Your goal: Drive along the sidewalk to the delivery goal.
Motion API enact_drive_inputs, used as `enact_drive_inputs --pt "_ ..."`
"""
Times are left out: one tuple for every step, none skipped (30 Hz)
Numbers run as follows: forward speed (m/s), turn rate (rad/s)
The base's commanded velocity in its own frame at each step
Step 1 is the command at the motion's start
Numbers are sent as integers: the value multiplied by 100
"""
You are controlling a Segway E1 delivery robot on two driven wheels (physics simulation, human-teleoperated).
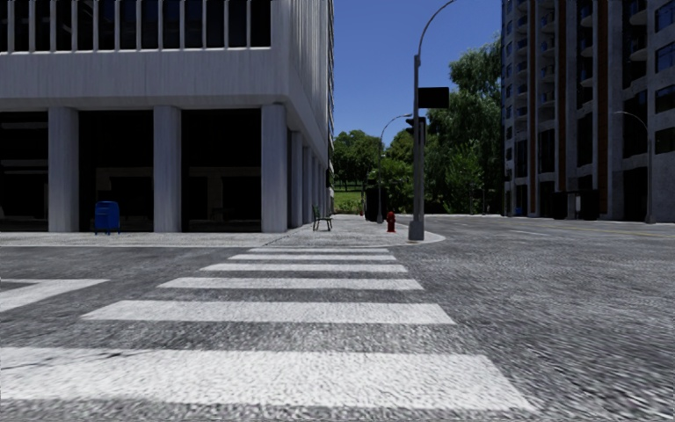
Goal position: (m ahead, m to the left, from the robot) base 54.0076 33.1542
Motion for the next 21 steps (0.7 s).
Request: enact_drive_inputs --pt "149 0" --pt "149 0" --pt "149 0" --pt "149 0" --pt "149 0" --pt "149 0" --pt "149 0" --pt "149 0" --pt "149 0" --pt "149 0" --pt "149 0" --pt "149 0" --pt "149 0" --pt "149 0" --pt "149 0" --pt "149 0" --pt "149 0" --pt "149 0" --pt "149 0" --pt "149 0" --pt "149 0"
